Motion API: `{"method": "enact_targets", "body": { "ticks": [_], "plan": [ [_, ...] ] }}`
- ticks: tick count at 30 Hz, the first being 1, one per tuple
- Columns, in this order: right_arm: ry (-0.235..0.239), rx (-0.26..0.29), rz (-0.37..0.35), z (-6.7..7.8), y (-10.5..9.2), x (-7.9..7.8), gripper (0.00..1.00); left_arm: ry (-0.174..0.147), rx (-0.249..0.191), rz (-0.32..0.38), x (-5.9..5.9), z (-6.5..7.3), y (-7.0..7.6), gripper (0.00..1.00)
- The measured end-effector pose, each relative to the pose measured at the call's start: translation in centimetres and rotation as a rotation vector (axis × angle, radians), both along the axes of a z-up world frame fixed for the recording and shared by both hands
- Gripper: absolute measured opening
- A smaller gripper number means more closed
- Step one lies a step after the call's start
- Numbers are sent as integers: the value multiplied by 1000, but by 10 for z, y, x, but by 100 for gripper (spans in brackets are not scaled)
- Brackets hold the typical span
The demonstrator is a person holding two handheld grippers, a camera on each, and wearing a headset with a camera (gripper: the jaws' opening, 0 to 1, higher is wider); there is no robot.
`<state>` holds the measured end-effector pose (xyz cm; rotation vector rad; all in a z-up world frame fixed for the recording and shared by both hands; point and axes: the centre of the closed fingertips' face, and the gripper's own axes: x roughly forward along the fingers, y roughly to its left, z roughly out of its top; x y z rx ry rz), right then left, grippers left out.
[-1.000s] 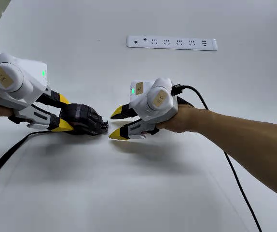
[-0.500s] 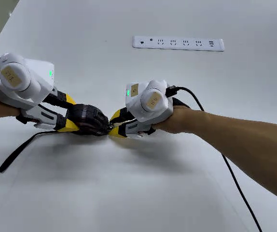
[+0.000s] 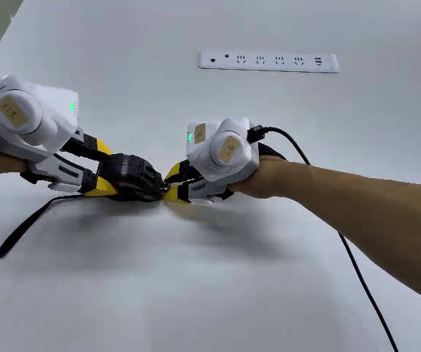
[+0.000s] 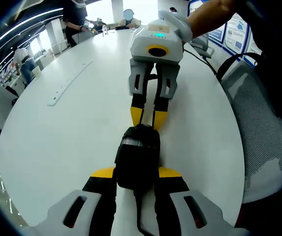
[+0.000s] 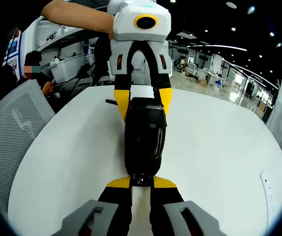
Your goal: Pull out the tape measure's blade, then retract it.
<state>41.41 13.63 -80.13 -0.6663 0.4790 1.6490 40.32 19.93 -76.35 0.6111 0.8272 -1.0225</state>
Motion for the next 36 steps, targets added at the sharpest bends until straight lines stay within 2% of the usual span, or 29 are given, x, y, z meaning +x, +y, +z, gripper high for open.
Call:
{"method": "enact_targets", "body": {
  "ticks": [8, 20, 36],
  "plan": [
    [-25, -6, 11, 0, -2, 1, 9, 6, -14, 8, -3, 2, -2, 24],
    [-55, -28, 28, 0, -13, 3, 9, 11, -13, 13, -5, 2, -2, 24],
    [-72, -42, 39, 3, -28, 4, 9, 11, -9, 18, -7, 2, -1, 24]
  ]
}}
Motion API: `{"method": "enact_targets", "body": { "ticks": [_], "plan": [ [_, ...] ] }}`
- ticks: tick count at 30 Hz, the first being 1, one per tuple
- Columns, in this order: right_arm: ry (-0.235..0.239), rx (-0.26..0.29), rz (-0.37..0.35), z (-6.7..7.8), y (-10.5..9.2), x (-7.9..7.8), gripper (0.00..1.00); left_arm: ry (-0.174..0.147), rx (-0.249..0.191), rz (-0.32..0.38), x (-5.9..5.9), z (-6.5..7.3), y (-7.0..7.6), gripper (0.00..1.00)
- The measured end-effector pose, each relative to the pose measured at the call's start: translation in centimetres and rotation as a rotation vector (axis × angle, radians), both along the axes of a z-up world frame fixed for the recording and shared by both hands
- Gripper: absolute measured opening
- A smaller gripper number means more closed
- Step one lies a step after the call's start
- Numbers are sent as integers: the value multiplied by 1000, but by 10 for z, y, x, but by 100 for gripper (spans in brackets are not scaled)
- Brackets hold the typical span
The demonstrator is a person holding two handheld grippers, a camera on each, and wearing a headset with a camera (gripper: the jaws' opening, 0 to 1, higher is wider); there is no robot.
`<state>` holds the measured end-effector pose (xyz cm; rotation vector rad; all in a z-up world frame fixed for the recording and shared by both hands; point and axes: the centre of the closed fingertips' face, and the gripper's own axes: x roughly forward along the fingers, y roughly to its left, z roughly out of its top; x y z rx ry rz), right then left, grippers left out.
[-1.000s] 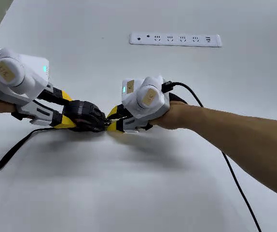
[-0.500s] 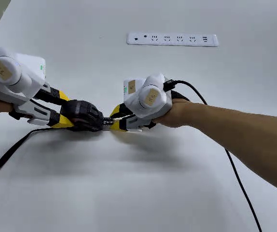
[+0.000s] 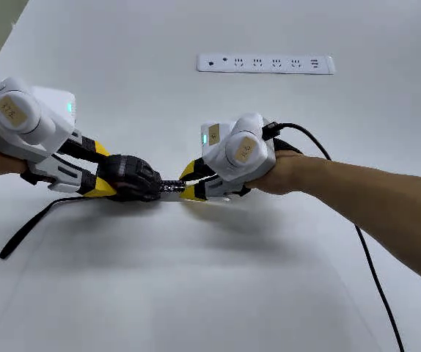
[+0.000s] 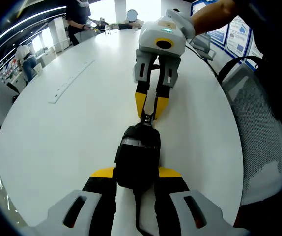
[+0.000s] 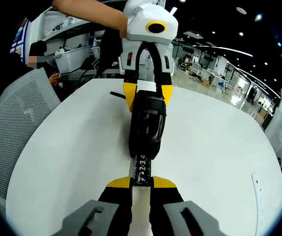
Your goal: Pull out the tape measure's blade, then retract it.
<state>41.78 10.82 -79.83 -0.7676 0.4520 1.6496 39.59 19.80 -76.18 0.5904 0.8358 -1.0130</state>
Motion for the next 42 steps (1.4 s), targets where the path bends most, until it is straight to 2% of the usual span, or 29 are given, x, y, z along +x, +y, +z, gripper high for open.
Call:
{"method": "enact_targets", "body": {
  "ticks": [5, 20, 21, 30, 33, 42],
  "plan": [
    [1, -4, -2, 0, -8, 1, 9, 0, -6, 1, 3, -2, 2, 24],
    [-1, -18, -12, 2, -30, 3, 9, -1, -8, 10, -3, 0, 0, 24],
    [0, -19, -13, 3, -32, 3, 9, 0, -8, 10, 1, -1, 2, 24],
    [4, -23, -23, 3, -44, 5, 9, 0, -8, 12, -2, 0, 0, 24],
    [4, -24, -25, 4, -48, 6, 9, 1, -6, 12, 2, -1, 2, 24],
    [4, -26, -34, 4, -59, 7, 9, 4, -5, 12, 1, 1, -1, 24]
  ]
}}
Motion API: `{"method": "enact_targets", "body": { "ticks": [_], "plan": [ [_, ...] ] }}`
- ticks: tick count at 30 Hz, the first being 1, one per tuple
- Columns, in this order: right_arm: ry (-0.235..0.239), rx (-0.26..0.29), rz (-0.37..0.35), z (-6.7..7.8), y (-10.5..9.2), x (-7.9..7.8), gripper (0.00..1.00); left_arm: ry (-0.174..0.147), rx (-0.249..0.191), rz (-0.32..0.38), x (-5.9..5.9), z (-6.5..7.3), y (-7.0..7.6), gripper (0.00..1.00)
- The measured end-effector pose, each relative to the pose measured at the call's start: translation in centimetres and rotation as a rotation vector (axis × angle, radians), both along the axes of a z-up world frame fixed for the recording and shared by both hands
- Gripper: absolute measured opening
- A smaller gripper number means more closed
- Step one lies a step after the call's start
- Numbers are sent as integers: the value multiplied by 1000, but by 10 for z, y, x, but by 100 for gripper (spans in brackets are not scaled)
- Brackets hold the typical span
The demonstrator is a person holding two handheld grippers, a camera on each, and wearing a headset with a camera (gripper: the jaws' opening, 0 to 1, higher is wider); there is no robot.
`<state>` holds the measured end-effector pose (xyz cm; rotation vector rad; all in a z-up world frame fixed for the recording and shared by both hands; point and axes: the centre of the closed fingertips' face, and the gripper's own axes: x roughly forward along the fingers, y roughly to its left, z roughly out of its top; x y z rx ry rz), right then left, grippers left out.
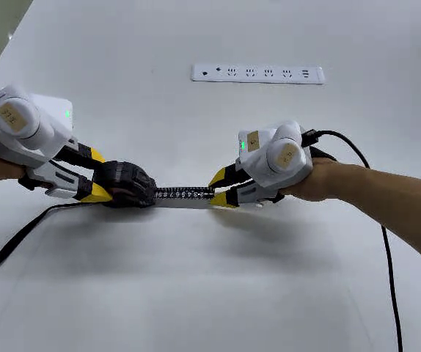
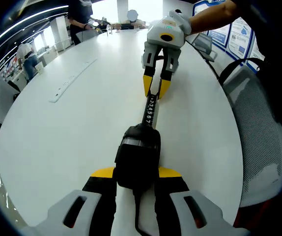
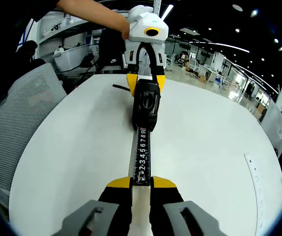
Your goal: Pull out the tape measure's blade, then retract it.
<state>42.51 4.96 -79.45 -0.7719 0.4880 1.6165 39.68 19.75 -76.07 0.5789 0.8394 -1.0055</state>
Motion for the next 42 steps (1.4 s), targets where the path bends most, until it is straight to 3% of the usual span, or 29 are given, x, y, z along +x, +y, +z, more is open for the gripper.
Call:
{"method": "enact_targets", "body": {
  "ticks": [24, 42],
  "plan": [
    [-3, -21, -20, -3, -26, 7, 9, 4, -4, 12, 0, 2, -1, 24],
    [-2, -23, -15, -2, -30, 9, 9, 5, -7, 19, 0, 2, 0, 24]
  ]
}}
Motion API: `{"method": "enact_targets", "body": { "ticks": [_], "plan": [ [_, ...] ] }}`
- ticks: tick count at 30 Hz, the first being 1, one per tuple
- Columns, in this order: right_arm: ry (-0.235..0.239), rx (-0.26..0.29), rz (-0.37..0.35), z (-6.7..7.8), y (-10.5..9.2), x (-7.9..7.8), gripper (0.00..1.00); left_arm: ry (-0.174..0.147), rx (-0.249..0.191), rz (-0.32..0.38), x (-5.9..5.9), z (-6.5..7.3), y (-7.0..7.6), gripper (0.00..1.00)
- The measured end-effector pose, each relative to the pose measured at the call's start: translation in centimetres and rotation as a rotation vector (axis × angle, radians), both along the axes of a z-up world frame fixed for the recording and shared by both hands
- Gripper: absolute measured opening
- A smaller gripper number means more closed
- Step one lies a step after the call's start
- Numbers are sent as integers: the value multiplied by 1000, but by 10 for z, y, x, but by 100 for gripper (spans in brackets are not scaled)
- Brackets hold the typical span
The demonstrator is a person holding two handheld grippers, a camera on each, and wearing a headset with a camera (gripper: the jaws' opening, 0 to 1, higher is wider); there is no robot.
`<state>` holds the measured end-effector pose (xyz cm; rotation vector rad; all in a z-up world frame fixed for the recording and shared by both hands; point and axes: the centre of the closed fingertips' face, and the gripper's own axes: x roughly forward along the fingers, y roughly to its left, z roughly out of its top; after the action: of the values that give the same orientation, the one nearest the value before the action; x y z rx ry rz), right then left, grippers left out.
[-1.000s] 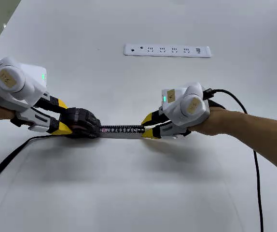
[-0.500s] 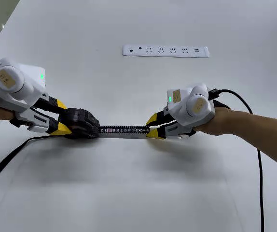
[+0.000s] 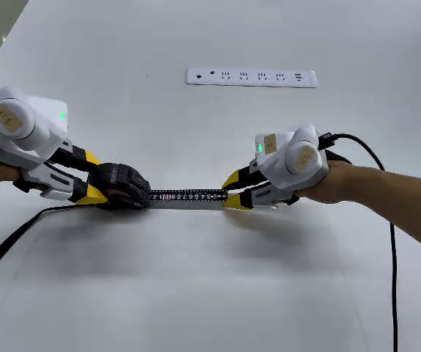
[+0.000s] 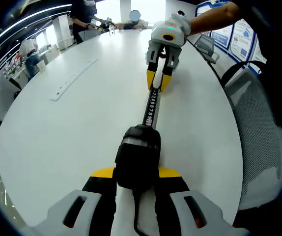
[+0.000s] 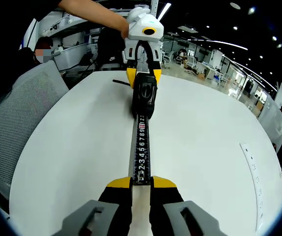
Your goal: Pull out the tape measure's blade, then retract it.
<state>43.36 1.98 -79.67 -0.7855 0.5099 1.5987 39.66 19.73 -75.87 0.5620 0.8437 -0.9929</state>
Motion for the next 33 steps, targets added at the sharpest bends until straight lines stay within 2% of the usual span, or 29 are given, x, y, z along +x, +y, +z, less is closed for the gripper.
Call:
{"method": "enact_targets", "body": {
  "ticks": [33],
  "plan": [
    [5, -55, -40, 0, -51, 7, 9, 5, 3, 7, 4, 0, -2, 24]
  ]
}}
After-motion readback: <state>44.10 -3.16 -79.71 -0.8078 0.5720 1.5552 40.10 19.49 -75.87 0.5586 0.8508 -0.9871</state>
